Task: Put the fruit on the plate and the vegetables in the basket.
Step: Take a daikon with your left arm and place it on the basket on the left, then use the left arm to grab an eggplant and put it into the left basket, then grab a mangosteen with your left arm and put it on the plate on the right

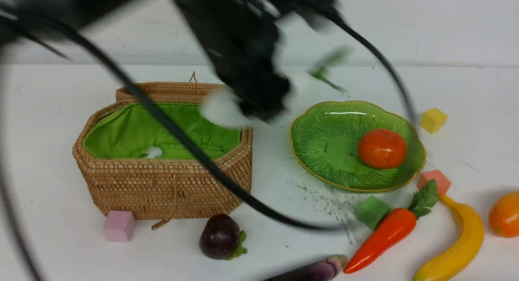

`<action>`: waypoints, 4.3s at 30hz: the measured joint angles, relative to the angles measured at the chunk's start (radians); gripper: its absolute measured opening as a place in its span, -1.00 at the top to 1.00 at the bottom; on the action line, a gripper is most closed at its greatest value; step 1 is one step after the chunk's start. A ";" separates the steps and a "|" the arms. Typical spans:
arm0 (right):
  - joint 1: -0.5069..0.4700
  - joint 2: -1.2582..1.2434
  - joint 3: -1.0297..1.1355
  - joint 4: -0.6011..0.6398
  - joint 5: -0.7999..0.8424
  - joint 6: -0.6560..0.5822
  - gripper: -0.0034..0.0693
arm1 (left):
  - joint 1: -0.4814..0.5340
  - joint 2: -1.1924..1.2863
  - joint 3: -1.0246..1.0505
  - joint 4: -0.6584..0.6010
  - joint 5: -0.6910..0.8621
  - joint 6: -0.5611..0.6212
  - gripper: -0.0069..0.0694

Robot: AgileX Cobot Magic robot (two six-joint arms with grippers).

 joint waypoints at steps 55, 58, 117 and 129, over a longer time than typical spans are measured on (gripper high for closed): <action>0.000 0.000 0.000 0.000 0.001 0.000 0.25 | -0.304 0.284 0.415 -0.036 -0.290 -0.306 -0.54; 0.000 0.000 0.000 0.000 0.001 0.000 0.25 | -0.304 0.292 0.415 -0.036 -0.294 -0.307 -0.39; 0.000 0.000 0.000 0.000 0.001 0.000 0.25 | 0.259 -0.140 0.407 -0.418 -0.006 -0.144 -0.72; 0.000 0.000 0.000 0.000 0.001 0.000 0.25 | 0.195 -0.148 0.754 -0.487 -0.281 -0.269 -0.76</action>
